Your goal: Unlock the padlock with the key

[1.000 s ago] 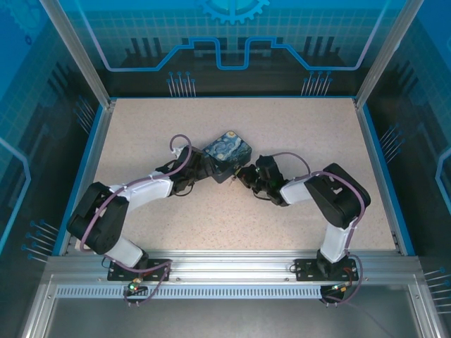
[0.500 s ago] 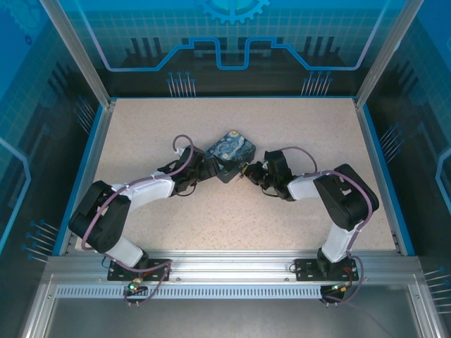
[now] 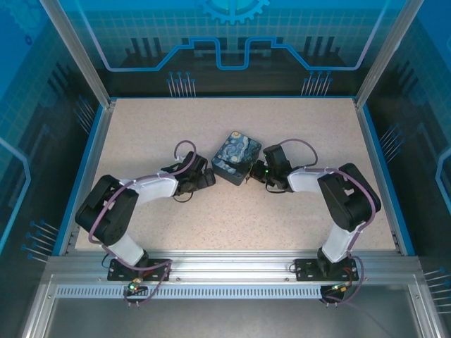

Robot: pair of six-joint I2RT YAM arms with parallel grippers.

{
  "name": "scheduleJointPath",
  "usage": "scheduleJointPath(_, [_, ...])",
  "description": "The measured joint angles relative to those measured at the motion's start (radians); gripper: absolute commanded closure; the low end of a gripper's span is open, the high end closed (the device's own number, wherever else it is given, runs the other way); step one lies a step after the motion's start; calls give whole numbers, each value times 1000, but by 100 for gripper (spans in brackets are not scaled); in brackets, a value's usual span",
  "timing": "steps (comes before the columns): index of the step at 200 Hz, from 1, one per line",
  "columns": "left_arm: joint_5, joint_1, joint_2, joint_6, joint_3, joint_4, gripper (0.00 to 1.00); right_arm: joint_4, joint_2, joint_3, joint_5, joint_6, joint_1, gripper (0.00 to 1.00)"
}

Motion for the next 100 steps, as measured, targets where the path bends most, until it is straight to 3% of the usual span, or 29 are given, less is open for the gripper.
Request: scheduleJointPath(100, [0, 0, -23, 2, -19, -10, 1, 193, 24, -57, -31, 56, -10, 100])
